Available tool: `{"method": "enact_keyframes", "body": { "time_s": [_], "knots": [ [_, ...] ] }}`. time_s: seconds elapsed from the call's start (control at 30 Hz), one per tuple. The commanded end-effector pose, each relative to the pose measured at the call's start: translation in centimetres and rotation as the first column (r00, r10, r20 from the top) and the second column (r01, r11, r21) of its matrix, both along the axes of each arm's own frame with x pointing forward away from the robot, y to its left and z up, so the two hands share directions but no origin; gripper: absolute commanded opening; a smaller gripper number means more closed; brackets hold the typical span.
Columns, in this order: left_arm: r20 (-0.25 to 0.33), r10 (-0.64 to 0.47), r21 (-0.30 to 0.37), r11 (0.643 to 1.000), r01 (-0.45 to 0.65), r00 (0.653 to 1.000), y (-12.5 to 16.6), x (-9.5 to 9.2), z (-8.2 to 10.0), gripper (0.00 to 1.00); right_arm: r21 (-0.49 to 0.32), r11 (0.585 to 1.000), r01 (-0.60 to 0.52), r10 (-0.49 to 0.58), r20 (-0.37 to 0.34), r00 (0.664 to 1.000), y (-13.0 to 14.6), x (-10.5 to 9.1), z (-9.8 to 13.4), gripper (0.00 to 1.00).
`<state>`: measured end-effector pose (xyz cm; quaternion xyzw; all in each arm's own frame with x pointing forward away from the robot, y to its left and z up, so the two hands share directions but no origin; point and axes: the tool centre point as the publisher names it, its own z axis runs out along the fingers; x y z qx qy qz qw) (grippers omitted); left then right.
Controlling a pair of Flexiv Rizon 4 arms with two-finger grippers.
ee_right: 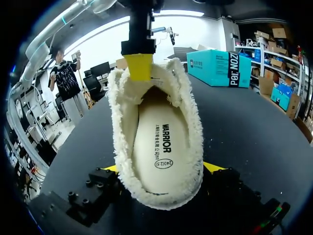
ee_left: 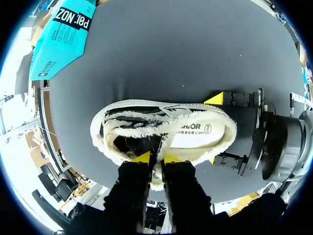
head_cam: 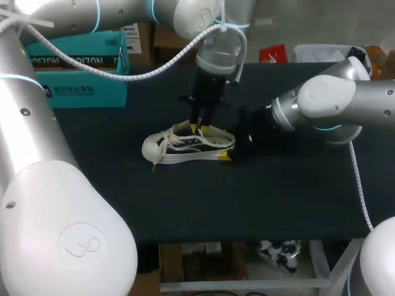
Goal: Open the shoe tongue, take the insole out of the shoe, put the insole back into the shoe, and pack the shoe into the shoebox
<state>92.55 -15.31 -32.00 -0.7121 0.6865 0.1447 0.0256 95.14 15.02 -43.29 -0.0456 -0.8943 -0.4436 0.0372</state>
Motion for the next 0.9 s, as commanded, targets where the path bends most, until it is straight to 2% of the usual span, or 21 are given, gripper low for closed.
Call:
{"method": "enact_keyframes", "body": {
  "time_s": [0.03, 0.2, 0.4, 0.63, 0.9],
  "knots": [
    [0.026, 0.002, -0.033, 0.999, -0.002, 1.000, 0.9, -0.6, 0.7, 0.00, 0.002, 1.000, 0.002, -0.002, 0.001, 1.000, 0.2, 0.5, -1.4, 0.00],
    [0.085, 0.011, -0.105, 0.994, -0.002, 0.996, 2.9, -1.5, 2.1, 0.00, 0.002, 1.000, 0.002, -0.002, 0.001, 1.000, 0.2, 0.5, -1.4, 0.00],
    [0.139, 0.035, -0.208, 0.978, -0.006, 0.990, 5.8, -2.0, 2.8, 0.00, 0.002, 1.000, 0.002, -0.002, 0.001, 1.000, 0.2, 0.5, -1.4, 0.00],
    [0.143, 0.053, -0.285, 0.958, -0.010, 0.988, 8.5, -1.7, 2.1, 0.00, 0.002, 1.000, 0.002, -0.002, 0.001, 1.000, 0.2, 0.5, -1.4, 0.00],
    [0.111, 0.087, -0.320, 0.946, -0.048, 0.990, 9.7, -0.4, -0.1, 0.00, 0.002, 1.000, 0.002, -0.002, 0.001, 1.000, 0.2, 0.5, -1.4, 0.00]
  ]
}}
